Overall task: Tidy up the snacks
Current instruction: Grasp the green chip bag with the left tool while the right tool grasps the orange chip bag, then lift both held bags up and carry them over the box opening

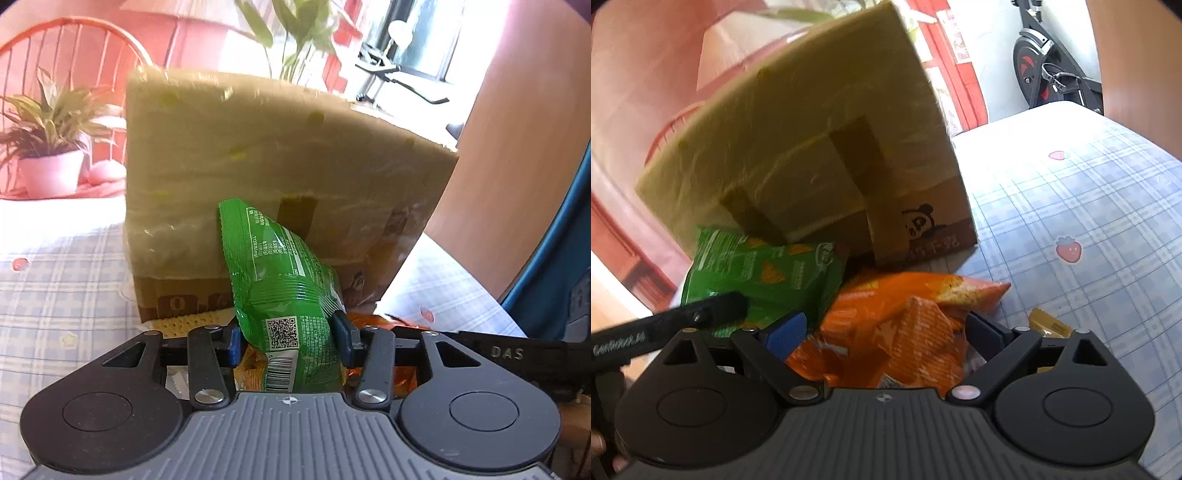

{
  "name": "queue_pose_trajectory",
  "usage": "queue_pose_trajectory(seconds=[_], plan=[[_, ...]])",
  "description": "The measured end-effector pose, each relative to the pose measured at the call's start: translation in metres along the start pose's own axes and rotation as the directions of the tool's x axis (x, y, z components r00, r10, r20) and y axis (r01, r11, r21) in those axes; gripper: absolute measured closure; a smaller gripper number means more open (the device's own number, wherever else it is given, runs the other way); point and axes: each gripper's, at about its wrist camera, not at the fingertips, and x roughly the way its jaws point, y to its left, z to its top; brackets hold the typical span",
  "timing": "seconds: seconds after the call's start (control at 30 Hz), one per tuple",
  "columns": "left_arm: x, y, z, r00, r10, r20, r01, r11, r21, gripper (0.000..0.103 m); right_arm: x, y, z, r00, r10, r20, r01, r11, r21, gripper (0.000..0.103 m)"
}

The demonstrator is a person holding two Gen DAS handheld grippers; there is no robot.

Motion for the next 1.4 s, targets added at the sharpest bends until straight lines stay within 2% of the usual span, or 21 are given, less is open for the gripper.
queue_pose_trajectory(seconds=[0.17, 0.33, 0.5, 0.7, 1.0, 1.4], plan=[[-0.016, 0.007, 0.001, 1.000, -0.003, 0.028, 0.004, 0.999, -0.049, 0.054, 0.008, 0.003, 0.001, 0.999, -0.035, -0.007, 0.035, 0.999, -0.013, 0.007], [-0.030, 0.007, 0.000, 0.999, 0.018, 0.047, -0.015, 0.998, -0.064, 0.054, 0.014, -0.003, -0.004, 0.999, -0.034, -0.012, 0.035, 0.999, 0.007, 0.010], [-0.041, 0.009, -0.003, 0.997, 0.031, 0.066, -0.026, 0.996, -0.081, 0.054, 0.007, -0.001, -0.006, 0.999, -0.033, 0.006, 0.033, 0.999, -0.010, 0.022], [-0.058, 0.011, -0.006, 0.992, 0.055, 0.113, -0.045, 0.995, -0.090, 0.054, -0.006, 0.006, -0.010, 1.000, 0.003, 0.027, -0.002, 0.999, -0.038, 0.028], [-0.084, 0.014, -0.011, 0.985, 0.062, 0.163, -0.045, 0.993, -0.107, 0.054, -0.032, 0.013, -0.011, 0.997, 0.021, 0.072, -0.017, 0.998, -0.056, 0.029], [-0.118, 0.009, -0.004, 0.962, 0.044, 0.268, -0.021, 0.996, -0.091, 0.054, -0.079, 0.031, 0.002, 0.982, 0.063, 0.177, -0.045, 0.994, -0.102, 0.029]])
